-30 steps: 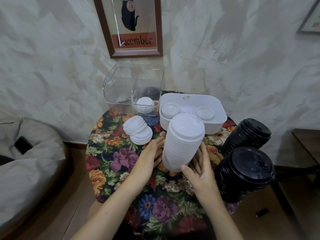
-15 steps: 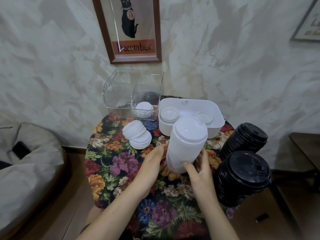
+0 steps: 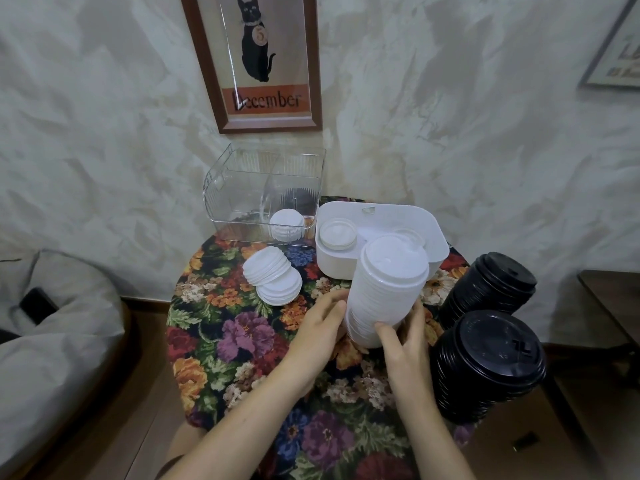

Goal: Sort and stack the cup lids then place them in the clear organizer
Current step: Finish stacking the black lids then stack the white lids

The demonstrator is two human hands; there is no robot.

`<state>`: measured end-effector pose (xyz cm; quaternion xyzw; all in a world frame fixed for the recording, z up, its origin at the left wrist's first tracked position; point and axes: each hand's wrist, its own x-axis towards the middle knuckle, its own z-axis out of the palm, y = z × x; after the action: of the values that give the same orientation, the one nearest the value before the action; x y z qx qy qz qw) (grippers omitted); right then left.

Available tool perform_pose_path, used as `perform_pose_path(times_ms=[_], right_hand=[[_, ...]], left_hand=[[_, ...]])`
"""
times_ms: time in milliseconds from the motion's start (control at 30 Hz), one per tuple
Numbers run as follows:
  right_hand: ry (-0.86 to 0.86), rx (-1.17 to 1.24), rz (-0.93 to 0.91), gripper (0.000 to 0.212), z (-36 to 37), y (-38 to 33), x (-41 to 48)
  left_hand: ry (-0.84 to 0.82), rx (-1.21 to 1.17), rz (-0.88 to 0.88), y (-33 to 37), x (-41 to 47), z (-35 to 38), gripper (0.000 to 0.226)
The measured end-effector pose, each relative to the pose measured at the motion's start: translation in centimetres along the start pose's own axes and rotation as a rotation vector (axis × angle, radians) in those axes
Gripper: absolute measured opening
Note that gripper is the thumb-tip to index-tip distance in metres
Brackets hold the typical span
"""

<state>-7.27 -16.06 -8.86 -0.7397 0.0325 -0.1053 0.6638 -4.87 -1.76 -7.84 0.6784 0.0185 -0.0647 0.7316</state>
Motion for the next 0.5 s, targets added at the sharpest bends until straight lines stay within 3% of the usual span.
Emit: perform_pose_path(times_ms=[500], right_hand=[[0.053, -0.024, -0.035, 0.093, 0.16, -0.13, 0.97]], left_hand=[[-0.035, 0.158, 0.156, -0.53, 0.67, 0.04, 0.031]])
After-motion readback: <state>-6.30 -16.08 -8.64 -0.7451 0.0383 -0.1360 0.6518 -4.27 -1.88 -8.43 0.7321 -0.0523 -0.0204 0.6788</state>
